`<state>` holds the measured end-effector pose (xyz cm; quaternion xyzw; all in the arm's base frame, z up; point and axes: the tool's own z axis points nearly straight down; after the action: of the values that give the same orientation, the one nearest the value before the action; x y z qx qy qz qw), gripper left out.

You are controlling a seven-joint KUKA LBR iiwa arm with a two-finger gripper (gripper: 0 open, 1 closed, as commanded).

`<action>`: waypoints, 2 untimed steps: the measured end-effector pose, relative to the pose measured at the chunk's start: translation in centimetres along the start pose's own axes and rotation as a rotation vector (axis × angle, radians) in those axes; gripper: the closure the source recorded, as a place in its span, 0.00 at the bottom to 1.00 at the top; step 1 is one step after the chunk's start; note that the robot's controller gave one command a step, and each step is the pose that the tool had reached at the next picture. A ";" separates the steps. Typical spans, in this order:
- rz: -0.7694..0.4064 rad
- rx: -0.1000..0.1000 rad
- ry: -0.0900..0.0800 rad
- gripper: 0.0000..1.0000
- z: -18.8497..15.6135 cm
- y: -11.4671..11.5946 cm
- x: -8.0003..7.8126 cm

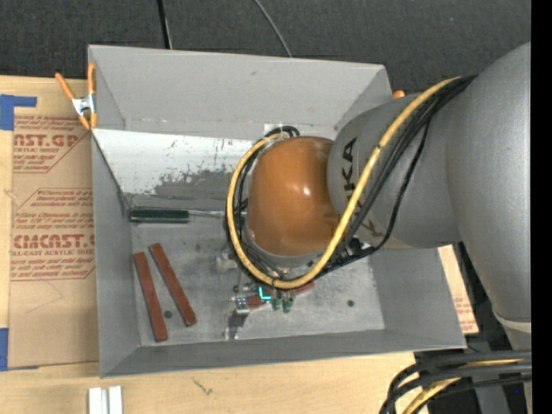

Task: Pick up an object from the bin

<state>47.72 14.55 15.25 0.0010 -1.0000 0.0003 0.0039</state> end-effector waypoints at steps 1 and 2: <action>0.001 -0.001 -0.007 0.00 -0.3 -0.1 -0.2; -0.209 0.000 -0.007 1.00 6.8 -7.1 -3.4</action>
Offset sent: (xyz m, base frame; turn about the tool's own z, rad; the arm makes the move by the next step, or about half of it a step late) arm 0.0340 -0.0710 -0.0673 -0.2101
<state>51.08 7.48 8.44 0.1055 -0.9944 -0.0003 0.0007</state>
